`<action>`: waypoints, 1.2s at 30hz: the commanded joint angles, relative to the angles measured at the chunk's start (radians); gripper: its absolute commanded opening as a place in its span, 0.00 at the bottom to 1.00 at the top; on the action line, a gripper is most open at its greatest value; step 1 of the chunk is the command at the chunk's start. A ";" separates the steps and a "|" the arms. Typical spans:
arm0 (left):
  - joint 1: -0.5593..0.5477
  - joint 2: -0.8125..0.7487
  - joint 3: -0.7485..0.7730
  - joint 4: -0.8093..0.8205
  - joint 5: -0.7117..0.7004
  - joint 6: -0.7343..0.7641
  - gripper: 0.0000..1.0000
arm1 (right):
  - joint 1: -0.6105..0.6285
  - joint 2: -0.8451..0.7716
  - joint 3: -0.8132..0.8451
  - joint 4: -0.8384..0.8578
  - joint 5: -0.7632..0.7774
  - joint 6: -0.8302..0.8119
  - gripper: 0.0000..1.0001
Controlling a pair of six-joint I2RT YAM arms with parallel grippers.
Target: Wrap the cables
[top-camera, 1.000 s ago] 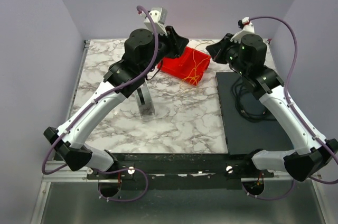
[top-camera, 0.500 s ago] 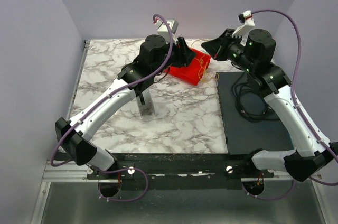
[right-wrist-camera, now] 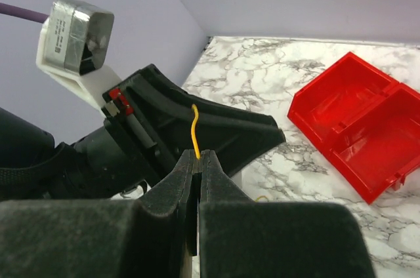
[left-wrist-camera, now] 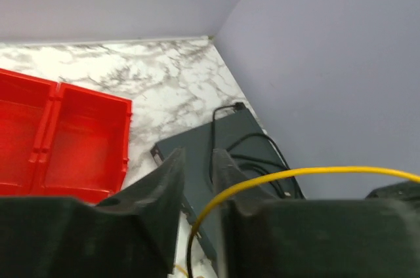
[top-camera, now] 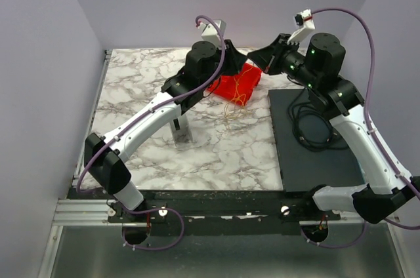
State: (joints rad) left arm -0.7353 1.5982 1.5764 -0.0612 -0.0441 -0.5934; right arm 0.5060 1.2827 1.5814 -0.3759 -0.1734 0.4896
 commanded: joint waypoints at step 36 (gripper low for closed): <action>-0.093 0.071 0.444 -0.484 -0.263 0.120 0.00 | 0.036 -0.292 -0.580 0.479 0.162 0.005 0.79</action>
State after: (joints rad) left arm -0.8120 1.6459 1.9858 -0.4976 -0.2649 -0.4591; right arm 0.5194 0.9337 1.0115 0.0086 0.0448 0.5198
